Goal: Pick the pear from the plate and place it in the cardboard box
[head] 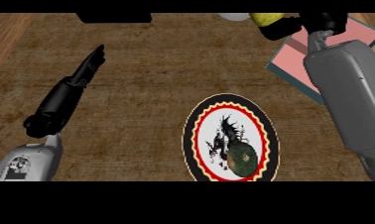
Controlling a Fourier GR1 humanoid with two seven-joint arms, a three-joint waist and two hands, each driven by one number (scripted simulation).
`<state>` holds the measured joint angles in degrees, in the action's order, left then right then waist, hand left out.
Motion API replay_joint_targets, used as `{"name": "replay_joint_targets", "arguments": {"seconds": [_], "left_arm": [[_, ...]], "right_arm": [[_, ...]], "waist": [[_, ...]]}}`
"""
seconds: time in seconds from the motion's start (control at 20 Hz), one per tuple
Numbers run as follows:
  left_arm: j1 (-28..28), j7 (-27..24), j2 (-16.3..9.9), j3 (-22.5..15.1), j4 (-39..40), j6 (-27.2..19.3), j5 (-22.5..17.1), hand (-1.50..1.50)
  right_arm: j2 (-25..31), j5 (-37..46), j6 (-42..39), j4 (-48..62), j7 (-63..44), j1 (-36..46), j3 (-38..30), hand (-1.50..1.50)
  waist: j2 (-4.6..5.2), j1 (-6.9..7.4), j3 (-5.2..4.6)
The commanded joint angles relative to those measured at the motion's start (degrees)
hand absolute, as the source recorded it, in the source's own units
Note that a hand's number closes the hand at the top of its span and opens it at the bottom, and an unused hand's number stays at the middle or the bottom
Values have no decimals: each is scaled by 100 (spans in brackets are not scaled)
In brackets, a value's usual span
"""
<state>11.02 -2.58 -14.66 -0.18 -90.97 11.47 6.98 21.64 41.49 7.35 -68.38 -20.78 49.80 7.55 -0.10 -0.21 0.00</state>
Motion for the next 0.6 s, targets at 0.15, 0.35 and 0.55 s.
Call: {"name": "replay_joint_targets", "arguments": {"seconds": [0.15,0.35,0.55], "left_arm": [[450,-60,-41,97,396,116,33,0],[227,-68,42,123,136,97,-74,0],[328,-142,-237,315,283,393,-236,0]], "right_arm": [[715,172,89,1382,881,159,-587,150],[1189,-32,-1151,1974,1022,346,-574,150],[1565,-229,-1943,2874,1632,398,-690,150]], "waist": [[59,79,1],[35,109,1],[62,154,3]]}}
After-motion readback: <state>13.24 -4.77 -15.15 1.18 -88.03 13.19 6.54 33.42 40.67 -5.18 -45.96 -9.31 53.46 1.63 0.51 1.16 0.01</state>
